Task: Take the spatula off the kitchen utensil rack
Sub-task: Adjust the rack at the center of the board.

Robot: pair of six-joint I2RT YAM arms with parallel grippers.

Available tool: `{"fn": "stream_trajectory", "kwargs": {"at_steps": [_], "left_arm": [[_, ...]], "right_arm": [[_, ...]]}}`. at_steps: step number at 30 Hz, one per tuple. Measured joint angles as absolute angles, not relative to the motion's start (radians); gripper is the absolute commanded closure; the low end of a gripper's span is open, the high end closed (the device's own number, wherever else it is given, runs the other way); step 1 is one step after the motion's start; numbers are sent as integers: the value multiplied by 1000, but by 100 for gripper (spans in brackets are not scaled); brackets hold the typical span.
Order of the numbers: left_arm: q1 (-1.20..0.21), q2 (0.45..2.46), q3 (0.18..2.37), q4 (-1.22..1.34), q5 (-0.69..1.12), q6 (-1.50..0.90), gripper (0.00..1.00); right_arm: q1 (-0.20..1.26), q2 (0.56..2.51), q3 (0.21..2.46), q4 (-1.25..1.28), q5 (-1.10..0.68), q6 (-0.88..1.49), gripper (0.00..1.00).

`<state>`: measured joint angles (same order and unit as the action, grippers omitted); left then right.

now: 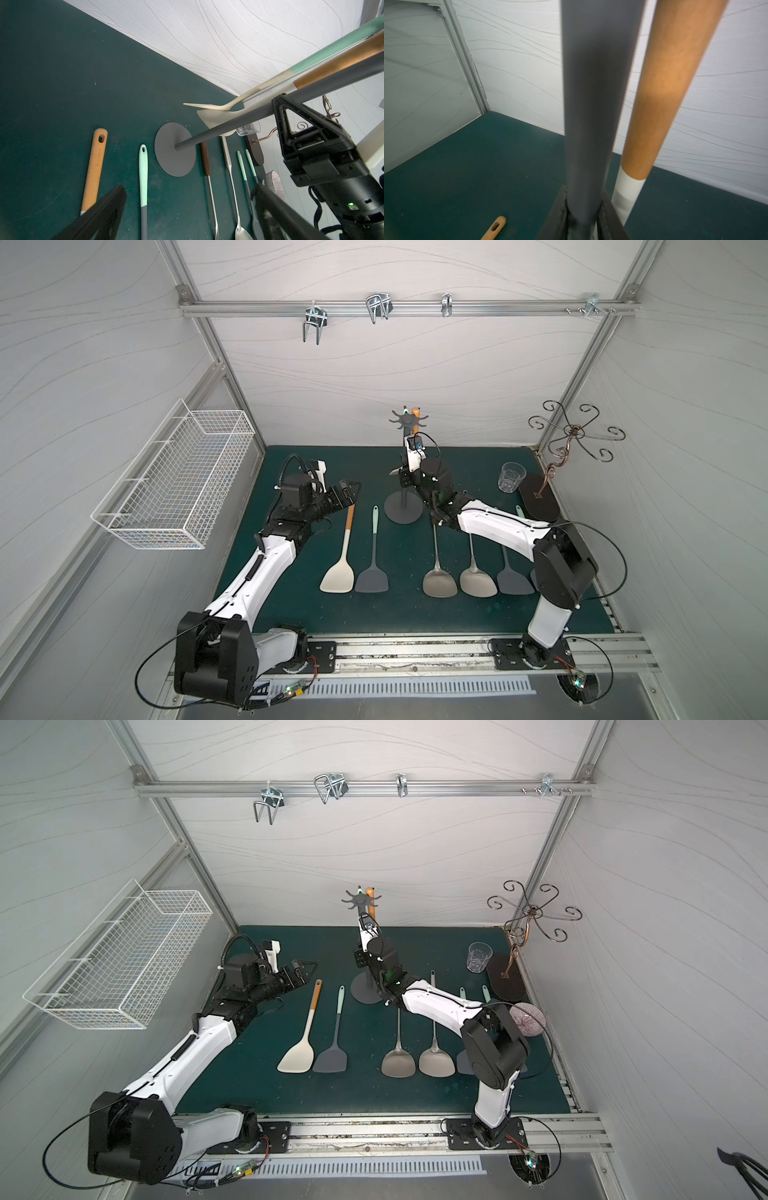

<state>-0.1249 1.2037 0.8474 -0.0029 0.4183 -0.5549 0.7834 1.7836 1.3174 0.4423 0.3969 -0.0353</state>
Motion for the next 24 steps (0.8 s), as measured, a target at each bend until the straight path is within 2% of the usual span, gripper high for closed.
{"fn": "stream_trajectory", "kwargs": {"at_steps": [8, 17, 24], "left_arm": [[-125, 1217, 847, -3, 413, -552, 1], [-125, 1242, 847, -2, 411, -550, 1], [-125, 1257, 846, 18, 421, -550, 1]], "right_arm": [[667, 1782, 1311, 453, 62, -54, 88], [580, 1777, 1312, 435, -282, -128, 88], [519, 1785, 1393, 278, -543, -200, 89]]}}
